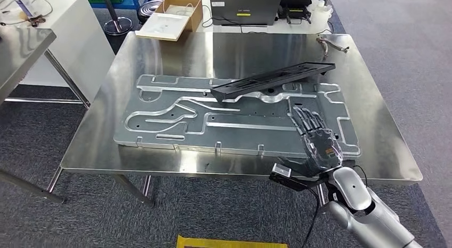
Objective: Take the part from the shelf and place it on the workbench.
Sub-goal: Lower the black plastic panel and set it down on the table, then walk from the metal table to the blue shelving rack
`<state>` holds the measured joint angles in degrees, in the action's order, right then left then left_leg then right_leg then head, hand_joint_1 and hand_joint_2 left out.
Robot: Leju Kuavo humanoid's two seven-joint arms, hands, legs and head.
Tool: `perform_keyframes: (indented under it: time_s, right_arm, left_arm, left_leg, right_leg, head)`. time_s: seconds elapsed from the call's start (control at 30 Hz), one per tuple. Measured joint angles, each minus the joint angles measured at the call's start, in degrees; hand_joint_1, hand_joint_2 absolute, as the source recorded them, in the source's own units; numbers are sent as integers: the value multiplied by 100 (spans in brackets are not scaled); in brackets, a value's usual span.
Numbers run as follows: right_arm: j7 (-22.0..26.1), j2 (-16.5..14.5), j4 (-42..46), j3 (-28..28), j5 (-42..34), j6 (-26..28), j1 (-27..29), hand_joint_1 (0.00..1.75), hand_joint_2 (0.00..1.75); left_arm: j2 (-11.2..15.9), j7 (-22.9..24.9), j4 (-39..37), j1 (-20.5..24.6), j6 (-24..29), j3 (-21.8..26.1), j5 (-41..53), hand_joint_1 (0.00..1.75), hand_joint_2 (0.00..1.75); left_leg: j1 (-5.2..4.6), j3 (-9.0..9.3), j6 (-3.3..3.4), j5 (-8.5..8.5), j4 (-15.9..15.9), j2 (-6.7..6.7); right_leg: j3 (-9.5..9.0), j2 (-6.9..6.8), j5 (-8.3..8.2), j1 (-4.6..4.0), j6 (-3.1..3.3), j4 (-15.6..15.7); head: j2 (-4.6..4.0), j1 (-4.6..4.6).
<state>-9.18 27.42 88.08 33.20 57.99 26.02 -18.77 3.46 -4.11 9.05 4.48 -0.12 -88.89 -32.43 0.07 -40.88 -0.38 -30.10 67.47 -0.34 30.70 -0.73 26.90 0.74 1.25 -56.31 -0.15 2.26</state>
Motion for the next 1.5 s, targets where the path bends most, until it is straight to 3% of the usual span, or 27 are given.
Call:
perform_keyframes:
  time_s: [0.07, 0.13, 0.2, 0.27, 0.3, 0.37, 0.4, 0.47, 0.53, 0.57, 0.6, 0.63, 0.7, 0.77, 0.8, 0.87, 0.9, 0.97, 1.03, 1.07, 1.13, 1.17, 1.23, 1.3, 1.4, 1.43, 1.5]
  right_arm:
    - [-48, 53, 165, -18, 28, -48, 139, 0, 0]
    - [-90, 104, 317, -36, 44, -87, 266, 0, 0]
    - [-121, 157, 469, -66, 50, -118, 368, 0, 0]
    - [-139, 212, 611, -108, 53, -128, 429, 0, 0]
    - [-144, 236, 666, -125, 54, -128, 450, 0, 0]
    - [-151, 275, 742, -148, 54, -133, 499, 0, 0]
    - [-156, 298, 772, -157, 52, -142, 532, 0, 0]
    - [-174, 340, 835, -182, 47, -165, 603, 0, 0]
    - [-199, 378, 914, -214, 38, -191, 683, 0, 0]
    - [-212, 395, 952, -226, 33, -204, 730, 0, 0]
    - [-222, 413, 993, -237, 27, -218, 779, 0, 0]
    - [-234, 432, 1034, -249, 21, -227, 826, 0, 0]
    - [-260, 474, 1125, -281, 4, -232, 900, 0, 0]
    - [-300, 516, 1234, -345, -26, -232, 971, 0, 0]
    - [-322, 535, 1290, -389, -43, -232, 1026, 0, 0]
    - [-356, 558, 1377, -468, -72, -231, 1172, 0, 0]
    - [-362, 564, 1408, -491, -79, -232, 1235, 0, 0]
    - [-368, 567, 1458, -516, -83, -233, 1324, 0, 0]
    - [-376, 567, 1498, -536, -84, -234, 1393, 0, 0]
    - [-379, 567, 1507, -543, -84, -234, 1422, 0, 0]
    - [-385, 567, 1516, -549, -83, -237, 1465, 0, 0]
    - [-385, 567, 1521, -556, -81, -245, 1485, 0, 0]
    - [-394, 567, 1556, -598, -77, -269, 1552, 0, 0]
    - [-416, 563, 1619, -679, -79, -280, 1683, 0, 0]
    - [-505, 546, 1708, -807, -126, -243, 2001, 0, 0]
    - [-564, 538, 1742, -853, -158, -221, 2146, 0, 0]
    - [-724, 514, 1822, -958, -241, -162, 2465, 0, 0]
  left_arm:
    - [3, -1, -1, -1, 2, 0, -2, 0, 0]
    - [9, -2, -1, 0, 2, 0, -3, 0, 0]
    - [15, -2, -1, 10, 4, 0, -3, 0, 0]
    - [19, -2, -1, 18, 6, 0, -3, 0, 0]
    - [20, -1, -1, 20, 6, 0, -3, 0, 0]
    - [20, 5, -1, 19, 6, 0, -3, 0, 0]
    - [20, 10, -1, 21, 6, 0, -3, 0, 0]
    - [19, 21, -1, 22, 6, 0, -9, 0, 0]
    - [19, 28, -1, 19, 6, 0, -22, 0, 0]
    - [19, 29, -1, 18, 6, 0, -31, 0, 0]
    - [19, 32, -1, 17, 6, 0, -41, 0, 0]
    - [19, 35, -1, 15, 6, 0, -50, 0, 0]
    - [13, 40, 0, 15, 6, 0, -58, 0, 0]
    - [-3, 45, 1, 16, 12, 0, -60, 0, 0]
    - [-9, 48, 1, 15, 17, 0, -61, 0, 0]
    - [-12, 58, 1, 2, 22, 0, -62, 0, 0]
    - [-11, 64, 1, -6, 23, 0, -63, 0, 0]
    - [-14, 70, 1, -18, 22, 0, -63, 0, 0]
    - [-20, 72, 2, -18, 22, 0, -62, 0, 0]
    - [-21, 73, 2, -16, 23, 0, -62, 0, 0]
    - [-20, 74, 2, -14, 23, 0, -63, 0, 0]
    - [-20, 75, 2, -11, 23, 0, -63, 0, 0]
    - [-19, 81, 1, 9, 23, 0, -63, 0, 0]
    - [-21, 101, 1, 22, 23, 0, -53, 0, 0]
    - [-27, 128, 1, 11, 19, 0, 23, 0, 0]
    - [-31, 137, 1, 11, 15, 0, 63, 0, 0]
    - [-40, 160, 2, 10, 7, 0, 123, 0, 0]
  left_leg:
    - [36, -30, -51, -237, 619, 2]
    - [61, 238, -84, 5, 627, 2]
    - [74, 847, -93, 161, -65, -1]
    - [57, 1352, -45, 7, -784, -11]
    - [39, 1452, -8, -71, -962, -14]
    - [33, 1402, 94, -17, -1007, 3]
    - [35, 1350, 154, 44, -1012, 17]
    - [40, 1208, 252, 192, -1025, 48]
    - [15, 1026, 295, 337, -1013, 55]
    - [0, 930, 301, 405, -1002, 57]
    - [-18, 827, 304, 470, -987, 58]
    - [-34, 729, 301, 528, -967, 57]
    - [-57, 568, 288, 630, -922, 54]
    - [-74, 484, 250, 721, -893, 52]
    - [-71, 466, 220, 771, -898, 51]
    - [-62, 442, 151, 854, -921, 41]
    - [-56, 409, 117, 787, -882, 31]
    - [-38, 278, 55, 339, -528, 16]
    - [1, 130, -3, -224, 163, 15]
    - [20, 104, -30, -335, 482, 16]
    - [51, 255, -74, -147, 693, 17]
    - [63, 467, -89, 36, 516, 17]
    - [73, 1094, -90, 88, -278, 13]
    - [47, 1506, -23, -112, -912, 2]
    - [25, 1462, 140, -46, -1055, 7]
    - [33, 1391, 200, 33, -1068, 18]
    - [41, 1220, 284, 194, -1084, 44]
  right_leg:
    - [192, -8, -131, 4, -20, -27]
    - [398, -14, -247, 20, -60, -83]
    - [564, -13, -333, 32, -119, -166]
    - [645, -11, -409, 27, -193, -232]
    - [658, -11, -454, 22, -233, -236]
    - [669, -3, -515, 34, -311, -228]
    - [705, 8, -412, 43, -340, -288]
    - [849, 33, 106, 59, -375, -705]
    - [1011, 43, 638, 54, -396, -1415]
    - [1038, 46, 715, 53, -398, -1704]
    - [989, 47, 650, 51, -390, -1846]
    - [844, 48, 492, 46, -370, -1791]
    - [285, 51, 257, 9, -286, -1156]
    - [-264, 50, 341, -43, -196, -355]
    - [-397, 49, 404, -67, -163, -125]
    - [-401, 33, 350, -71, -114, 15]
    - [-355, 22, 279, -59, -77, 39]
    - [-213, 0, 122, -23, -8, 71]
    - [-26, -2, -22, -27, 16, 57]
    - [78, -4, -94, -26, 6, 41]
    - [307, -6, -228, -13, -29, -17]
    - [422, -7, -285, -2, -55, -62]
    - [608, -9, -374, 9, -119, -171]
    - [682, -21, -461, 4, -195, -225]
    - [716, -19, -555, 17, -313, -203]
    - [762, -3, -422, 28, -343, -273]
    - [902, 35, 172, 45, -385, -725]
  head:
    - [0, -1]
    - [0, -1]
    - [0, 1]
    - [0, -1]
    - [0, -1]
    - [0, -2]
    - [0, -2]
    - [0, -3]
    - [0, -3]
    - [0, -3]
    - [0, -3]
    - [0, -2]
    - [0, -2]
    - [0, -1]
    - [0, -1]
    - [0, -3]
    - [0, -2]
    - [0, -1]
    - [0, -1]
    - [0, 0]
    - [0, -1]
    - [0, -1]
    - [0, -1]
    - [0, -1]
    - [0, -3]
    - [0, -3]
    - [0, -3]
